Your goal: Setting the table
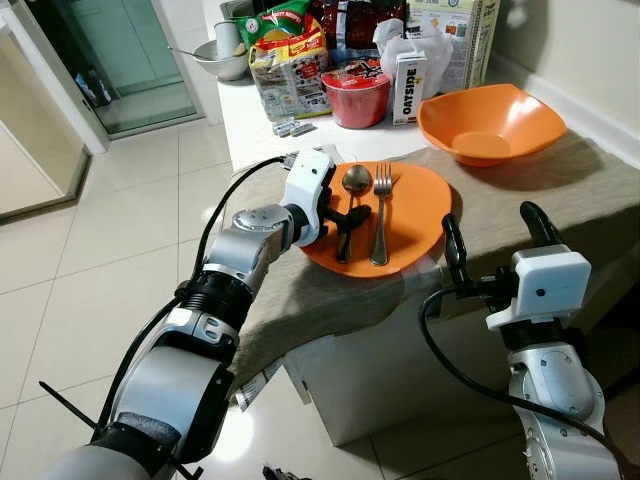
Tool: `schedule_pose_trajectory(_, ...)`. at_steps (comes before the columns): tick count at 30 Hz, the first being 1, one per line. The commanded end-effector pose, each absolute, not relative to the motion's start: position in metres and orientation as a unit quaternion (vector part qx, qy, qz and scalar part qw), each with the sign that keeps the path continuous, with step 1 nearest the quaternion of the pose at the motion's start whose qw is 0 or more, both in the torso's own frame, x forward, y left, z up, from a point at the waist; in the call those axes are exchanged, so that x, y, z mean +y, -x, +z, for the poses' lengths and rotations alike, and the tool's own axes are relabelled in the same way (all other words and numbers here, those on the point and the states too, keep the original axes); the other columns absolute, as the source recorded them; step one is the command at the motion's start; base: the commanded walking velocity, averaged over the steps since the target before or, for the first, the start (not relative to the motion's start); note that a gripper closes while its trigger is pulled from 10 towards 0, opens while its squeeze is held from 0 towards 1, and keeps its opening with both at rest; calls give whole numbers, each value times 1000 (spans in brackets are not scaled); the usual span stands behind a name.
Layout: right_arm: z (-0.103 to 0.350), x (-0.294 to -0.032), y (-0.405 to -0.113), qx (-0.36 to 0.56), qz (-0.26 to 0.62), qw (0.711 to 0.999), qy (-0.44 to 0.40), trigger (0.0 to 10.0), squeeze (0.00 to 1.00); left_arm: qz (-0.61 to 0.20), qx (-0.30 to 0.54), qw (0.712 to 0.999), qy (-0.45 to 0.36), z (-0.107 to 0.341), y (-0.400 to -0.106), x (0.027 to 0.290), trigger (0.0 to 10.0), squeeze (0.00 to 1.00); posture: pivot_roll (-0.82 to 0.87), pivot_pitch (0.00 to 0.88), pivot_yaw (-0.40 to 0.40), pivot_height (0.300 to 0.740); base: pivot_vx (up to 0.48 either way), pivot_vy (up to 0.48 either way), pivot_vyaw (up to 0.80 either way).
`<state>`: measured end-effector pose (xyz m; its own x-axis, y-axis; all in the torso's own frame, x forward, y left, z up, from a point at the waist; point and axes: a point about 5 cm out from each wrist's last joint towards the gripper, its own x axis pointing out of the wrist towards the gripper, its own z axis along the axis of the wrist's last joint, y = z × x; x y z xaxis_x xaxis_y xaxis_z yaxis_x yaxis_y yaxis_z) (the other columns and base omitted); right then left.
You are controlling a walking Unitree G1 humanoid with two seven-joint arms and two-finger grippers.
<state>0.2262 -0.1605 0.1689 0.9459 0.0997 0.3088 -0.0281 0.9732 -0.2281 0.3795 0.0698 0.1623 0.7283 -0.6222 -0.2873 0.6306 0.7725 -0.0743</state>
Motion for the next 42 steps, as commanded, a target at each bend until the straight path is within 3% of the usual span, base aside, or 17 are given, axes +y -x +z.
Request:
schedule_pose_trajectory(1, 173, -155, -228, -166, 38, 979, 109, 10000, 0, -329, 169, 929, -3, 161, -381, 73, 10000, 0, -253, 37, 165, 740, 0, 0, 0)
schedule_pose_trajectory(6, 173, -155, -228, -166, 38, 979, 109, 10000, 0, -328, 185, 927, -4, 157, -381, 74, 10000, 0, -253, 37, 165, 740, 0, 0, 0)
schedule_pose_trajectory(7, 173, -155, -229, -166, 39, 979, 109, 10000, 0, -326, 189, 926, -5, 156, -380, 74, 9137, 0, -253, 37, 165, 740, 0, 0, 0)
schedule_pose_trajectory(8, 173, -155, -229, -166, 39, 979, 110, 10000, 0, -325, 192, 926, -5, 155, -380, 74, 3882, 0, -253, 37, 165, 740, 0, 0, 0)
schedule_pose_trajectory(9, 173, -155, -229, -166, 39, 979, 110, 10000, 0, -326, 195, 925, -5, 154, -380, 74, 1490, 0, -253, 37, 165, 740, 0, 0, 0)
schedule_pose_trajectory(10, 173, -155, -229, -166, 39, 979, 110, 10000, 0, -327, 199, 924, -4, 153, -380, 74, 0, 0, -253, 37, 165, 740, 0, 0, 0)
schedule_pose_trajectory(31, 172, -153, -230, -164, 42, 980, 109, 10000, 0, -362, 202, 909, -31, 150, -375, 70, 0, 0, -250, 36, 164, 740, 0, 0, 0)
schedule_pose_trajectory(42, 171, -151, -231, -163, 44, 980, 108, 10000, 0, -354, 166, 920, -30, 162, -378, 70, 0, 0, -248, 24, 162, 740, 0, 0, 0)
